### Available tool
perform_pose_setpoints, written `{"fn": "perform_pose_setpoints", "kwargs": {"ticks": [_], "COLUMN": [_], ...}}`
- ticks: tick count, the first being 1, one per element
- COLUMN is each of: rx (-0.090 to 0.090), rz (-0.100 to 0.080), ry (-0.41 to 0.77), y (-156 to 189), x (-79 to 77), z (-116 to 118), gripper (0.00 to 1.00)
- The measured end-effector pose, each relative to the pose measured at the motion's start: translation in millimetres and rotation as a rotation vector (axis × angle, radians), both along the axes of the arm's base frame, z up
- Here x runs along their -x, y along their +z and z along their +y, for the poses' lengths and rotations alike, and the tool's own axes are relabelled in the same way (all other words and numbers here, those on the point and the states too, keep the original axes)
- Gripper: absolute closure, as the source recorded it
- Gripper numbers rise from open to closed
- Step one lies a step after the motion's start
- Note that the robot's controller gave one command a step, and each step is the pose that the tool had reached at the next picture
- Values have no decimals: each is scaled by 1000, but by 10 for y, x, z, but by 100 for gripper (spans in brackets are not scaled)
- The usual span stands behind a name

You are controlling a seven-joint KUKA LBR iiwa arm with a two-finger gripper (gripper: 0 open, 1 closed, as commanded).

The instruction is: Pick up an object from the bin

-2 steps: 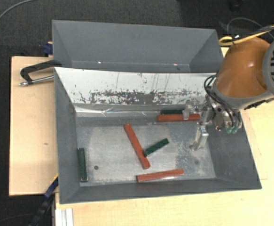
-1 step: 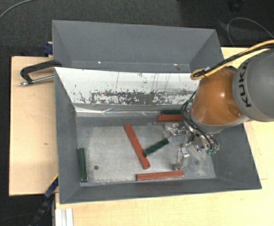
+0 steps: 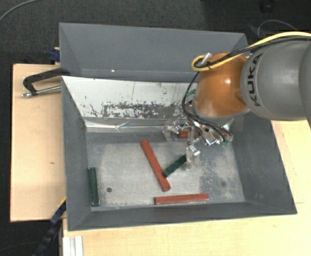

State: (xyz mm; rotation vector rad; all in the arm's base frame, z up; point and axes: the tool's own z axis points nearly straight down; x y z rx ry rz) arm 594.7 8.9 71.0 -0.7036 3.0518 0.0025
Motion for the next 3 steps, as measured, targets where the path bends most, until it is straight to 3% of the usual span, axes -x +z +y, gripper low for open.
{"fn": "perform_pose_setpoints", "kwargs": {"ticks": [1,2,3], "rx": [2,3,4], "rz": [3,3,-7], "ry": [-1,95,132], "y": [-5,448,1315], "x": [10,218,212], "z": [-17,132,85], "gripper": [100,100,100]}}
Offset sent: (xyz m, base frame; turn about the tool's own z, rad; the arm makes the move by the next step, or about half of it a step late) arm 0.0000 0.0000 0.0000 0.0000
